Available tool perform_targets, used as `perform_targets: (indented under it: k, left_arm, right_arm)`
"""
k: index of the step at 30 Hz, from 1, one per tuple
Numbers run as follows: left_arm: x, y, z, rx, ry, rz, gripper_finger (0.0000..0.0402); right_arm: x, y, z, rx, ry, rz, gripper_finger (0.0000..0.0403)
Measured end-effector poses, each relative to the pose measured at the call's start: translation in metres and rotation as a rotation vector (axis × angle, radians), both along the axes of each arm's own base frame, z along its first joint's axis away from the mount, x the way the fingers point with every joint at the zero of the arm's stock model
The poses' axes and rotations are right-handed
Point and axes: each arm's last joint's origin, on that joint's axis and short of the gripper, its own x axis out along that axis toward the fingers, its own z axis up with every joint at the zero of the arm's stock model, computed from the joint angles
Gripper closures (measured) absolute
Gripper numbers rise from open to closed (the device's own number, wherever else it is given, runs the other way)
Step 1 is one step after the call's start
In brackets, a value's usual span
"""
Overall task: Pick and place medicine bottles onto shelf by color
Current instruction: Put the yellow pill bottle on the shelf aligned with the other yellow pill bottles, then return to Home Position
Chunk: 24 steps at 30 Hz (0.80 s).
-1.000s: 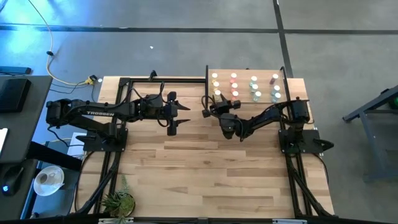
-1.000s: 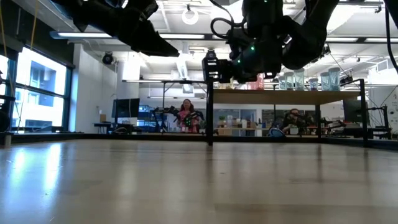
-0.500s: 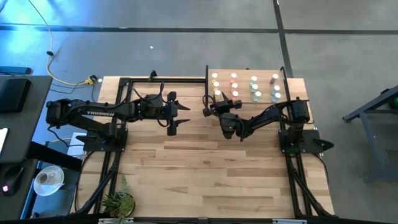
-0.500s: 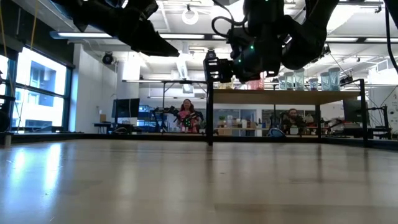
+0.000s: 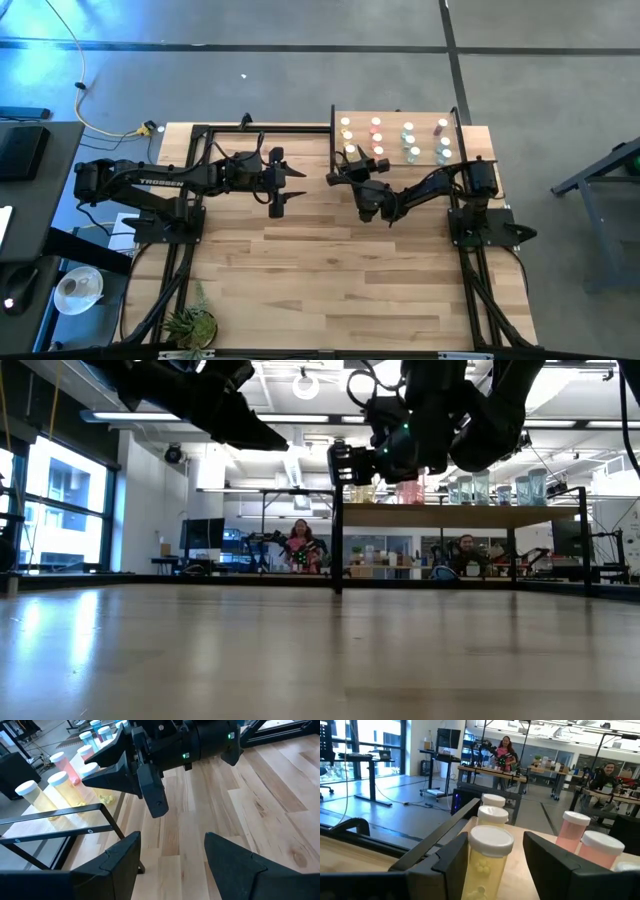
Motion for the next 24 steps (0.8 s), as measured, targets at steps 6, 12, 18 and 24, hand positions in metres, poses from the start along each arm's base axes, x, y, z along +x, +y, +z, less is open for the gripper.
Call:
perform_targets:
  k: [6, 12, 18, 24]
  left_arm:
    - [0.000, 0.000, 0.000, 0.000, 0.000, 0.000, 0.0193]
    - [0.000, 0.000, 0.000, 0.000, 0.000, 0.000, 0.0193]
    - [0.000, 0.000, 0.000, 0.000, 0.000, 0.000, 0.0193]
    - [0.000, 0.000, 0.000, -0.002, -0.001, 0.001, 0.0193]
  right_arm:
    - [0.001, 0.000, 0.003, -0.015, -0.010, 0.043, 0.0221]
    - [0.000, 0.000, 0.008, -0.034, -0.013, 0.038, 0.0221]
    - [-0.002, 0.000, 0.012, -0.054, -0.018, 0.040, 0.0221]
    - [-0.003, 0.002, 0.021, -0.068, -0.048, 0.077, 0.0221]
